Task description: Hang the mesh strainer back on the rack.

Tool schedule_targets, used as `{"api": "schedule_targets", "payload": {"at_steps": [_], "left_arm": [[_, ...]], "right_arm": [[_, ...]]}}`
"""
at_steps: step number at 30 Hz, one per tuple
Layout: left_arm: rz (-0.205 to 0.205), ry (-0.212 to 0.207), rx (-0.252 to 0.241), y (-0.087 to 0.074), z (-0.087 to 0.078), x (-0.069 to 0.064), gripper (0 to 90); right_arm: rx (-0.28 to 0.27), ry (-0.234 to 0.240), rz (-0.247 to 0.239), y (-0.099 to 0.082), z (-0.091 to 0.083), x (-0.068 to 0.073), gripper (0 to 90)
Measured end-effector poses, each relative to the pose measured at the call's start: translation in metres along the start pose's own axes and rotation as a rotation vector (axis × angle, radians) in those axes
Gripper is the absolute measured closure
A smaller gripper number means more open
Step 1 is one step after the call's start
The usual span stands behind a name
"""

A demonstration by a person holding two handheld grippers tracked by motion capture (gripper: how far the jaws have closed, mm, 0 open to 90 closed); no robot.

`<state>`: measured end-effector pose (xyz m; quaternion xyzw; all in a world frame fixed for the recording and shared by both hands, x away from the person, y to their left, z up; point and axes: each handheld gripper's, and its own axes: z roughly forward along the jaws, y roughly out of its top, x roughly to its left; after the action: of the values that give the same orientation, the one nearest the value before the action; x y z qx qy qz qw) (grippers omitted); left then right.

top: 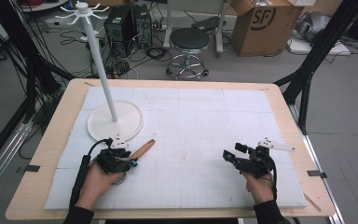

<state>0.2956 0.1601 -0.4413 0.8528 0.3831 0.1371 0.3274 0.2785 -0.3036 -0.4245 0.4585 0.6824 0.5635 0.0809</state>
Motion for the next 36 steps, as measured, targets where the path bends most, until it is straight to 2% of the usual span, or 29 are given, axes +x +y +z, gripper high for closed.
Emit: {"api": "schedule_targets", "payload": {"at_steps": [4, 11, 18, 22, 25, 29, 36], "left_arm": [[0.024, 0.004, 0.014, 0.002, 0.000, -0.003, 66.8], [0.033, 0.010, 0.067, 0.008, 0.001, -0.005, 67.0], [0.060, 0.073, 0.112, 0.015, 0.004, -0.014, 67.2], [0.057, 0.084, 0.129, 0.017, 0.006, -0.015, 67.3], [0.065, 0.108, 0.163, 0.022, 0.008, -0.019, 67.3], [0.050, 0.075, 0.174, 0.024, 0.008, -0.014, 67.5], [0.053, 0.073, 0.225, 0.030, 0.010, -0.014, 68.2]], "right_arm": [[0.000, -0.002, 0.001, 0.000, 0.000, 0.000, 18.4], [-0.006, -0.003, 0.000, 0.000, -0.001, -0.001, 18.4], [-0.007, 0.000, 0.007, 0.000, 0.000, -0.001, 18.4], [-0.008, 0.003, 0.002, 0.000, 0.000, -0.001, 18.4], [-0.001, 0.004, 0.008, 0.000, 0.001, -0.001, 18.4], [-0.007, 0.003, 0.005, 0.000, 0.002, -0.001, 18.4], [-0.002, 0.003, 0.003, 0.000, 0.005, 0.000, 18.4]]}}
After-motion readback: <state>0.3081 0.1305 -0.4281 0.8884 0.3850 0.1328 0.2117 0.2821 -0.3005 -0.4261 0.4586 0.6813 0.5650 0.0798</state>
